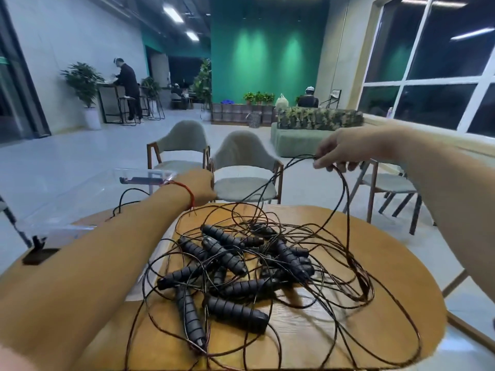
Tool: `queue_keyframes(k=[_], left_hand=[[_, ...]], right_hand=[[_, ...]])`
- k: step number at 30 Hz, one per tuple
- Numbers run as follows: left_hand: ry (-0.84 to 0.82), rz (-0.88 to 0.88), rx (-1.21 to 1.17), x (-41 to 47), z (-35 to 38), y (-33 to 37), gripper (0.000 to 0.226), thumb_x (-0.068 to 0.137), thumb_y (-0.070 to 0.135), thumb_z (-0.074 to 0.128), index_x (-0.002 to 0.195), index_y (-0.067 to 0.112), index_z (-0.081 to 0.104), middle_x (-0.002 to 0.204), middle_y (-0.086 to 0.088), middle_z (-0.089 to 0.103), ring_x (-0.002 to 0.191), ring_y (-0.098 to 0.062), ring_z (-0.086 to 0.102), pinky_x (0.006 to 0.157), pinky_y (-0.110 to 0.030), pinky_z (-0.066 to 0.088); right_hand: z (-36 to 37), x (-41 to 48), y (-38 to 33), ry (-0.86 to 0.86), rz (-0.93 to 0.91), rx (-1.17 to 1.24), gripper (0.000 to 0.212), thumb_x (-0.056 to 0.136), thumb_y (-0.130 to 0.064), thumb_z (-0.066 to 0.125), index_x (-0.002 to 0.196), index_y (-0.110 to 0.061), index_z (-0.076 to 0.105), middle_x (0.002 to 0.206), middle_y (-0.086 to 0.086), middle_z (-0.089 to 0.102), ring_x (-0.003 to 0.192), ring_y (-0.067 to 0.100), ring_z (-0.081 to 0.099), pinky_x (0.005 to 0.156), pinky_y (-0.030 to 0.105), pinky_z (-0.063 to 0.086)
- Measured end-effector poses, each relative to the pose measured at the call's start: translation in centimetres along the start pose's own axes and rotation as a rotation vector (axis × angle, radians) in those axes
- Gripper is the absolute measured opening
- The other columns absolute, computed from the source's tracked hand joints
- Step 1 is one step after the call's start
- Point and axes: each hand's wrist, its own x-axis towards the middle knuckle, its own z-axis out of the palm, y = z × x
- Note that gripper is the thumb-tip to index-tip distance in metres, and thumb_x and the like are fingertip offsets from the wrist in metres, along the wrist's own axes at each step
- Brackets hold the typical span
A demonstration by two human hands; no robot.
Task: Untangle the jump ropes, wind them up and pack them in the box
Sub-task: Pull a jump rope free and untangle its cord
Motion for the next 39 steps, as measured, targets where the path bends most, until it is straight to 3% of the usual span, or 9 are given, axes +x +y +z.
queue_keyframes(k=[5,9,14,18,21,26,30,34,39], left_hand=[[-0.215,0.200,-0.377,-3.3,0.5,5.2,0.030,0.102,0.049,0.062,0.112,0.022,0.071,0.102,0.004,0.074,0.091,-0.012,0.071,0.073,-0.024,0.057],[-0.359,0.314,-0.827,-5.8,0.0,11.3,0.058,0.095,0.067,0.063,0.141,0.033,0.058,0.127,0.013,0.068,0.115,-0.006,0.066,0.099,-0.031,0.057],[-0.305,0.304,-1.051,-6.1,1.3,17.2,0.054,0.102,0.036,0.069,0.152,0.027,0.049,0.131,0.005,0.069,0.101,-0.014,0.070,0.095,-0.035,0.054],[-0.227,0.285,-0.877,-5.3,1.1,17.4,0.027,0.113,0.023,0.047,0.124,0.007,0.064,0.104,-0.004,0.074,0.085,-0.017,0.070,0.077,-0.024,0.053],[-0.167,0.189,-1.158,-4.1,-1.7,16.0,0.025,0.114,0.017,0.042,0.102,0.008,0.062,0.085,-0.008,0.070,0.071,-0.019,0.067,0.063,-0.030,0.054],[0.180,0.164,-1.330,-2.0,-5.5,12.4,0.026,0.113,0.018,0.046,0.102,0.012,0.068,0.091,-0.014,0.076,0.080,-0.026,0.077,0.068,-0.042,0.066],[0.152,0.166,-1.522,-1.0,-6.5,10.9,0.032,0.115,0.021,0.039,0.098,0.008,0.064,0.070,-0.003,0.076,0.065,-0.019,0.075,0.061,-0.040,0.065],[0.194,0.249,-1.467,-1.3,-7.2,10.6,0.023,0.114,0.018,0.042,0.110,0.009,0.062,0.089,-0.004,0.075,0.079,-0.014,0.075,0.066,-0.036,0.064],[0.485,0.244,-1.108,-1.0,-5.4,8.1,0.040,0.100,0.037,0.068,0.132,0.020,0.052,0.122,0.004,0.062,0.111,-0.011,0.065,0.092,-0.031,0.058]], right_hand=[[1.0,0.7,-0.8,0.022,-0.052,0.107,0.046,0.098,-0.059,0.066,0.089,-0.014,0.070,0.078,-0.002,0.066,0.072,0.017,0.058,0.073,0.036,0.055],[1.7,1.1,-3.2,0.095,-0.142,0.236,0.048,0.101,-0.055,0.064,0.088,-0.009,0.064,0.074,0.005,0.054,0.065,0.019,0.048,0.062,0.033,0.048],[1.7,0.7,-7.2,0.196,-0.254,0.449,0.032,0.106,-0.050,0.061,0.094,-0.020,0.066,0.073,-0.002,0.057,0.061,0.012,0.053,0.053,0.026,0.047],[1.9,0.2,-8.5,0.291,-0.326,0.555,0.026,0.106,-0.040,0.064,0.101,-0.015,0.067,0.072,-0.003,0.059,0.060,0.011,0.056,0.055,0.029,0.052],[2.8,-0.1,-7.7,0.296,-0.270,0.523,0.034,0.101,-0.043,0.070,0.122,-0.017,0.067,0.103,0.001,0.071,0.085,0.016,0.070,0.077,0.034,0.065],[8.1,0.5,-4.9,0.004,-0.175,0.668,0.050,0.104,-0.058,0.056,0.137,-0.020,0.060,0.127,0.006,0.071,0.115,0.035,0.071,0.094,0.044,0.063],[12.0,1.4,-4.7,-0.200,-0.218,0.677,0.031,0.112,-0.033,0.055,0.141,-0.025,0.062,0.128,0.001,0.074,0.109,0.031,0.075,0.092,0.047,0.063],[11.7,2.3,-6.8,-0.086,-0.217,0.556,0.022,0.111,-0.027,0.058,0.117,-0.013,0.074,0.108,0.003,0.080,0.085,0.026,0.078,0.072,0.035,0.064],[5.0,3.3,-9.2,0.503,-0.269,0.886,0.021,0.108,-0.023,0.061,0.108,-0.004,0.070,0.103,0.012,0.077,0.082,0.027,0.077,0.083,0.044,0.065]])
